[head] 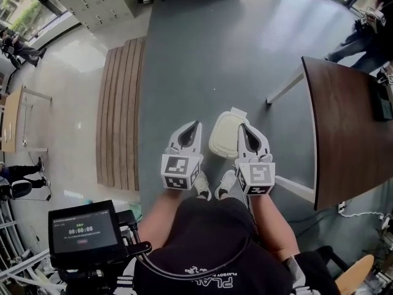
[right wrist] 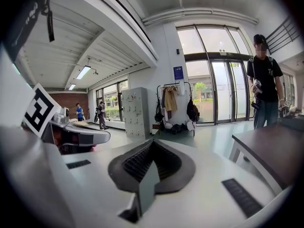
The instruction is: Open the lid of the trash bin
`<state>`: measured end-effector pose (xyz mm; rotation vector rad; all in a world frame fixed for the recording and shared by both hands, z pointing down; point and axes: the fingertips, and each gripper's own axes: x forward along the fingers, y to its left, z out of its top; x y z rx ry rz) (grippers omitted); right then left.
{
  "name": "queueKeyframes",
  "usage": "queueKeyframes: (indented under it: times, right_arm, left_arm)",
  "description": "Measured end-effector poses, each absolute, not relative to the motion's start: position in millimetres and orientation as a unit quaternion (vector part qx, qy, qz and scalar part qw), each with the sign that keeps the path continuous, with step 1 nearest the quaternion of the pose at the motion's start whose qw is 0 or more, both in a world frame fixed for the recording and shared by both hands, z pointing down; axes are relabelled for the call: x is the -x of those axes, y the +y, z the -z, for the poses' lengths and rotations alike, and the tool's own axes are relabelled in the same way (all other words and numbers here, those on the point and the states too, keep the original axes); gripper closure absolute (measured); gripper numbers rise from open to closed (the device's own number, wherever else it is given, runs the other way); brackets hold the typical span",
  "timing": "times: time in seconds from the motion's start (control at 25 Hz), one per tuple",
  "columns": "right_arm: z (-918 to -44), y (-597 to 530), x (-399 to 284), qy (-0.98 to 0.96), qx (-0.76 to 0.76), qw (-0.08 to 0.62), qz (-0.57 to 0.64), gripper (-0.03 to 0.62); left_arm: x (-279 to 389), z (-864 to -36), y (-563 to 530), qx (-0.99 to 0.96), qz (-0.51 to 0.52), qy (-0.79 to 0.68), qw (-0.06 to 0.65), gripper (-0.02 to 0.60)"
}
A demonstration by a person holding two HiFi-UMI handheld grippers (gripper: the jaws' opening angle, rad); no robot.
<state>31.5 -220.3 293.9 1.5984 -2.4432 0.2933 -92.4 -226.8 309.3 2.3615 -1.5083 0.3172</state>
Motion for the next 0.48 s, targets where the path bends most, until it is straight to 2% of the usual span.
queueKeyframes:
  times: [0.28, 0.48]
  right_arm:
    - [-311, -207, -30, -0.822, -0.539, 0.136, -0.124, 0.592]
    - [-366, -208, -42, -0.815, -0.534, 0.156, -0.161, 0.592]
  left_arm:
    - [105, -319, -215, -0.817, -0.13, -0.53, 0.183, 0.583]
    - [87, -385, -208, -0.806, -0.161, -0.524, 0.226, 0.583]
